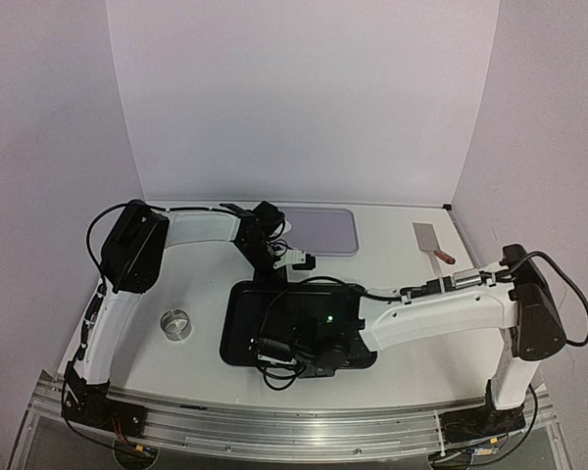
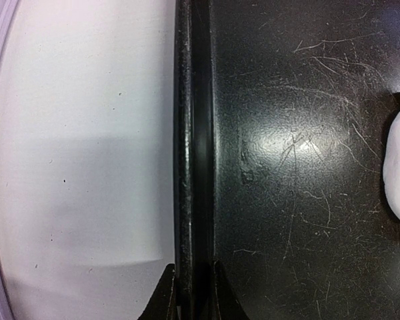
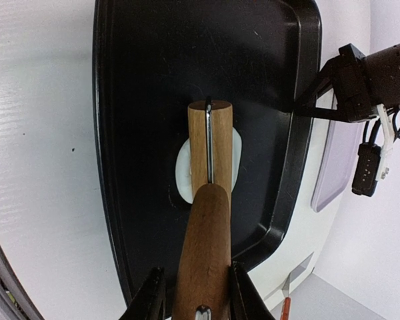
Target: Roll out the dumpling wrappers from the dough
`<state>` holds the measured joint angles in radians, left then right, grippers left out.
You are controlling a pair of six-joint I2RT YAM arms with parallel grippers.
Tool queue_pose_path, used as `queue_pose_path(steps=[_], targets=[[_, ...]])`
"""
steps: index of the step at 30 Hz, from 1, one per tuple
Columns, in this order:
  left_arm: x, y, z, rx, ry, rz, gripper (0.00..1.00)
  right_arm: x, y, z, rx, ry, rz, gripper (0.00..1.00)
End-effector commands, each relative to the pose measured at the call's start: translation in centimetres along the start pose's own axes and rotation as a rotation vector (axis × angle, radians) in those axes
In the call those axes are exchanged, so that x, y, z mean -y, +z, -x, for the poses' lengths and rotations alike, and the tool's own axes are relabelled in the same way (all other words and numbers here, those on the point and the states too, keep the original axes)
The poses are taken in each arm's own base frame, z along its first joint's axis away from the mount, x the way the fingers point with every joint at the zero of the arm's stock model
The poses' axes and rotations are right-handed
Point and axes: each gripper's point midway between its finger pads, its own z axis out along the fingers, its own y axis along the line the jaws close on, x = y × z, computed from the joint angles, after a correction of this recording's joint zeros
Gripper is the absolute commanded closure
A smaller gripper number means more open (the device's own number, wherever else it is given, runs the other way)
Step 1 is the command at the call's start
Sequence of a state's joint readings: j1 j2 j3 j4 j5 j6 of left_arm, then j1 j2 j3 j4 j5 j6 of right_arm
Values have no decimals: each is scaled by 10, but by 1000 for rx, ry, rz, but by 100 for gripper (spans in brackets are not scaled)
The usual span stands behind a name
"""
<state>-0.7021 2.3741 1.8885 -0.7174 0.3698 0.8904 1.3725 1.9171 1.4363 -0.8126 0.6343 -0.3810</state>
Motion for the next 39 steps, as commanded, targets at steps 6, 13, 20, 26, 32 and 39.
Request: queue_pose_path(steps=[6, 13, 20, 26, 32, 39], targets=[[8, 20, -29, -130, 86, 5, 100, -82, 15, -59, -193, -45, 294, 100], [7, 20, -31, -132, 77, 6, 100, -88, -1, -65, -195, -76, 250, 100], [6, 19, -30, -128, 74, 9, 100, -80, -11, -57, -166, -138, 175, 100], [3, 20, -29, -127, 75, 16, 100, -84, -20, -69, -184, -159, 169, 100], [4, 21, -30, -130, 74, 10, 100, -50, -39, -41, -101, -112, 91, 100], [8, 22, -27, -126, 93, -2, 100, 50, -83, -24, 50, 123, -45, 100]])
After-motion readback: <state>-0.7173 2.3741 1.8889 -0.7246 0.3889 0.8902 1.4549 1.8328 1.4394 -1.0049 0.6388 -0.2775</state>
